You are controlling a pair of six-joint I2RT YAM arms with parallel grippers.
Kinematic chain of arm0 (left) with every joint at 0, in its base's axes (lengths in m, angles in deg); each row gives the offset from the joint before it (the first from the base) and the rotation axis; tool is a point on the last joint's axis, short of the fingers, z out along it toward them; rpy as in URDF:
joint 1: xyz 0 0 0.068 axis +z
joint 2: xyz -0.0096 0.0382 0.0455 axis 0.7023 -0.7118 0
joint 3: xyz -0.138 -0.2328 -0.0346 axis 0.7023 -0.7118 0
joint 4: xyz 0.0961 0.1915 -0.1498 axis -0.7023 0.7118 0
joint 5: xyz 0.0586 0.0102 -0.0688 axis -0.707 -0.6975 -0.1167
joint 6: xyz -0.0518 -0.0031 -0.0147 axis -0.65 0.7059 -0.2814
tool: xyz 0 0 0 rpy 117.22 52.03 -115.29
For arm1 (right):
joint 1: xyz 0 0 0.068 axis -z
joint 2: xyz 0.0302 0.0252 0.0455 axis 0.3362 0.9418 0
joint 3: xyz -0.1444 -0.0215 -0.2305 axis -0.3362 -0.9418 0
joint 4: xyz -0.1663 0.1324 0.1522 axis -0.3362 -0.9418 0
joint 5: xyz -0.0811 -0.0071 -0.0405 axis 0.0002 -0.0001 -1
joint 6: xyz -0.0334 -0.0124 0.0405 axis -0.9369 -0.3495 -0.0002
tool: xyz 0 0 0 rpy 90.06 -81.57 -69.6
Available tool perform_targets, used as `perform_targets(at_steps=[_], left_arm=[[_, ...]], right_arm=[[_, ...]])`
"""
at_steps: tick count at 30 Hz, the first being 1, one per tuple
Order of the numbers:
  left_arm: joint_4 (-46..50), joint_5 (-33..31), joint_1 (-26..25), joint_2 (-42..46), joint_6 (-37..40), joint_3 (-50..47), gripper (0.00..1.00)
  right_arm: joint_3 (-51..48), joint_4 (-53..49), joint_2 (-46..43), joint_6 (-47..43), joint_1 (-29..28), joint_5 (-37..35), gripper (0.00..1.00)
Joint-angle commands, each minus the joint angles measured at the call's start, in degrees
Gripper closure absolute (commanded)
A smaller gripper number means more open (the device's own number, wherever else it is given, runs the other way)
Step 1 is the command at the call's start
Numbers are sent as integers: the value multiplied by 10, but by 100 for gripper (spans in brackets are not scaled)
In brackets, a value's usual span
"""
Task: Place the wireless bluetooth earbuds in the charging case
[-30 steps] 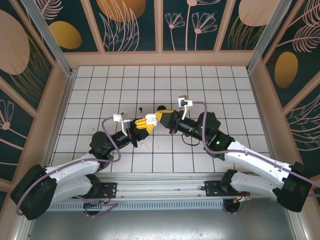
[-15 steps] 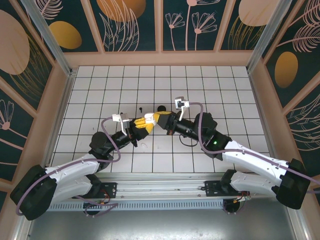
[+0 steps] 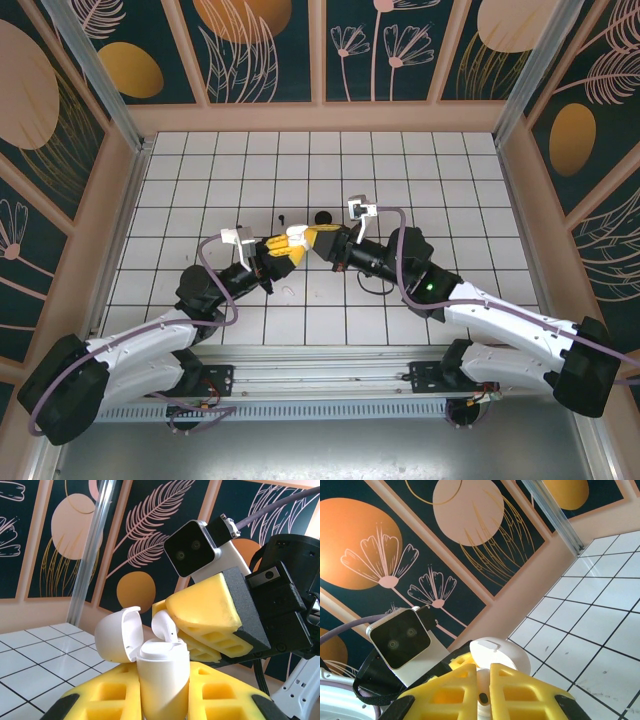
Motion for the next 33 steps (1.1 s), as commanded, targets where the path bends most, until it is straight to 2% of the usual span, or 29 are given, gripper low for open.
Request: perform_targets(at_steps=[1, 15, 26, 33], left_arm=[[-32, -1, -4, 14, 2, 1, 100], [-21, -1, -4, 20, 6, 6, 100], [-8, 0, -4, 23, 12, 10, 100], [0, 5, -4, 24, 15, 11, 100]], right_arm=[[-9, -7, -6, 3, -6, 7, 90], [1, -18, 9, -13, -13, 17, 89], [9, -45, 6, -24, -19, 10, 84], [11, -47, 3, -20, -20, 6, 71]])
